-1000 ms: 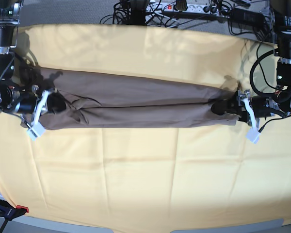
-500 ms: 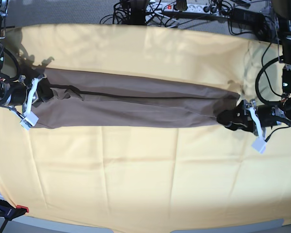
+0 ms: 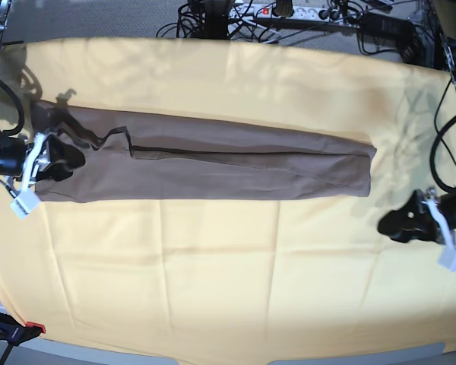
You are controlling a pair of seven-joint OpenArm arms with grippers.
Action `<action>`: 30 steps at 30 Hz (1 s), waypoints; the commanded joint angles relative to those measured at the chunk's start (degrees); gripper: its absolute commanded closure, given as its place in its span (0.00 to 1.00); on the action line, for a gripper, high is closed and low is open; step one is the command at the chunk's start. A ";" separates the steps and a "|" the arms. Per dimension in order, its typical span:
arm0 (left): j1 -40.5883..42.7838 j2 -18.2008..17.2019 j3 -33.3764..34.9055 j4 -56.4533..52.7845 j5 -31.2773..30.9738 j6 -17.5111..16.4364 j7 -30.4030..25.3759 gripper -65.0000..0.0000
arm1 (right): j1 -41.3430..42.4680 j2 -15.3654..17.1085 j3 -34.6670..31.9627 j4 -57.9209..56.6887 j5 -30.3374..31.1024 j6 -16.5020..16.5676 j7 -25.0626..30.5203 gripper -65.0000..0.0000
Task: Fold the T-shirt properly
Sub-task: 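Move both grippers to the ends of the folded strip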
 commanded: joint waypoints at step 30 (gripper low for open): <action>18.14 10.86 -22.10 0.76 8.76 0.59 -5.03 0.43 | -6.16 -15.30 6.05 -9.38 -35.56 0.08 25.22 1.00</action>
